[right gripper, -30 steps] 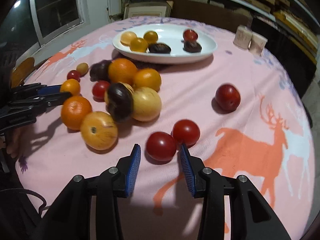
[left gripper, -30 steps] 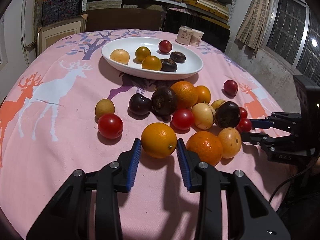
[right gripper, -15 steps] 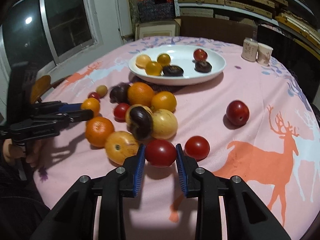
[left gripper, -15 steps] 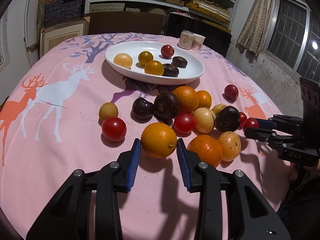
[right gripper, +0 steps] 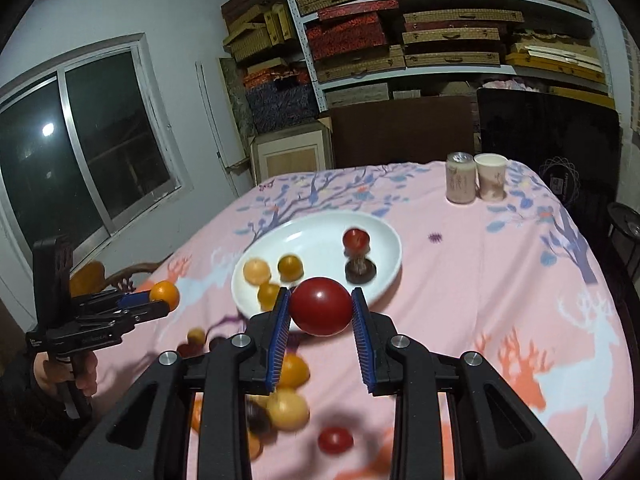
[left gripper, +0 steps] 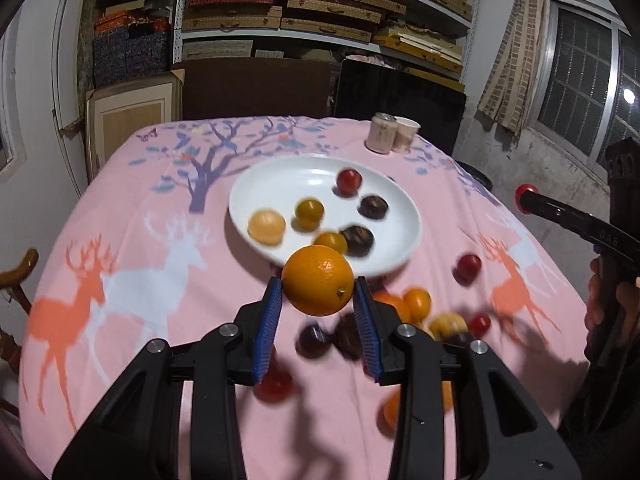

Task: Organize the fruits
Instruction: 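Release the orange and red tomato onto the white plate, then move both open tools back toward the remaining fruit pile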

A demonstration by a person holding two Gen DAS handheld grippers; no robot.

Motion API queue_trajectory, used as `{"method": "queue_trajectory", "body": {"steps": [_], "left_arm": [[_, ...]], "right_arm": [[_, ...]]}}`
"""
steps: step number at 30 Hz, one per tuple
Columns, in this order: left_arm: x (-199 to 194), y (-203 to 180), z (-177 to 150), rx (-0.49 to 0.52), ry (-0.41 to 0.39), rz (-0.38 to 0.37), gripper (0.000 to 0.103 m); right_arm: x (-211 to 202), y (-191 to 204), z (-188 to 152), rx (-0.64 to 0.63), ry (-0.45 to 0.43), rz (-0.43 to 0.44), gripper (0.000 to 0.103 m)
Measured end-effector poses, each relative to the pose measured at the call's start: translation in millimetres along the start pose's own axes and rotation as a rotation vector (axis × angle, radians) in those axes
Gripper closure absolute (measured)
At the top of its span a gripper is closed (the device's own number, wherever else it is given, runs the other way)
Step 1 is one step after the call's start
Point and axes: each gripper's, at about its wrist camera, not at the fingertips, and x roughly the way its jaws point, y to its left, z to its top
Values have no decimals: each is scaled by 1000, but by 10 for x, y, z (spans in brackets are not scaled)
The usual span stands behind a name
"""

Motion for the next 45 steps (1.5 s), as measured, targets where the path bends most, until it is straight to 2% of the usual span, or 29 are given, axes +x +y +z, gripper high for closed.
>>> {"method": "queue_trajectory", "body": {"steps": [6, 9, 13, 14, 15, 16, 19, 24, 25, 27, 32, 36, 38, 40, 42, 45], "left_arm": [[753, 190, 638, -55, 69, 17, 67], [1127, 238, 794, -76, 105, 30, 67], [1545, 301, 852, -102, 171, 23, 67], [1624, 318, 841, -112, 189, 24, 67], [1668, 343, 830, -122, 200, 29, 67], [1681, 359, 821, -132, 201, 31, 66], [1551, 376, 794, -150, 171, 17, 61], [1020, 287, 665, -115, 104, 12, 51], [897, 260, 607, -102, 97, 2, 45], [653, 213, 437, -76, 90, 1, 38], [145, 103, -155, 29, 105, 22, 38], [50, 83, -603, 62, 147, 73, 38], [106, 94, -747, 55, 171, 92, 42], [191, 114, -812, 32, 191, 93, 55], [288, 121, -830, 15, 190, 104, 58], [411, 140, -841, -19, 219, 100, 72]], "right_arm": [[865, 58, 375, -12, 84, -22, 73], [1333, 62, 428, -10, 141, -32, 72], [1712, 70, 426, -14, 178, -51, 72], [1769, 66, 425, -14, 187, -49, 65], [1803, 69, 422, -16, 191, -46, 50], [1801, 79, 414, -22, 186, -62, 47], [1705, 62, 409, -12, 172, -59, 46], [1302, -8, 276, 38, 152, -47, 43], [1199, -11, 212, 47, 146, -43, 42], [972, -5, 38, 61, 136, -31, 35], [458, 21, -503, 68, 101, -43, 30], [242, 15, -830, 77, 88, -54, 26], [224, 17, -929, 71, 96, -78, 25], [164, 2, -928, 81, 71, -82, 25], [141, 19, -925, 69, 59, -93, 23], [133, 77, -925, 36, 60, -120, 23]]}}
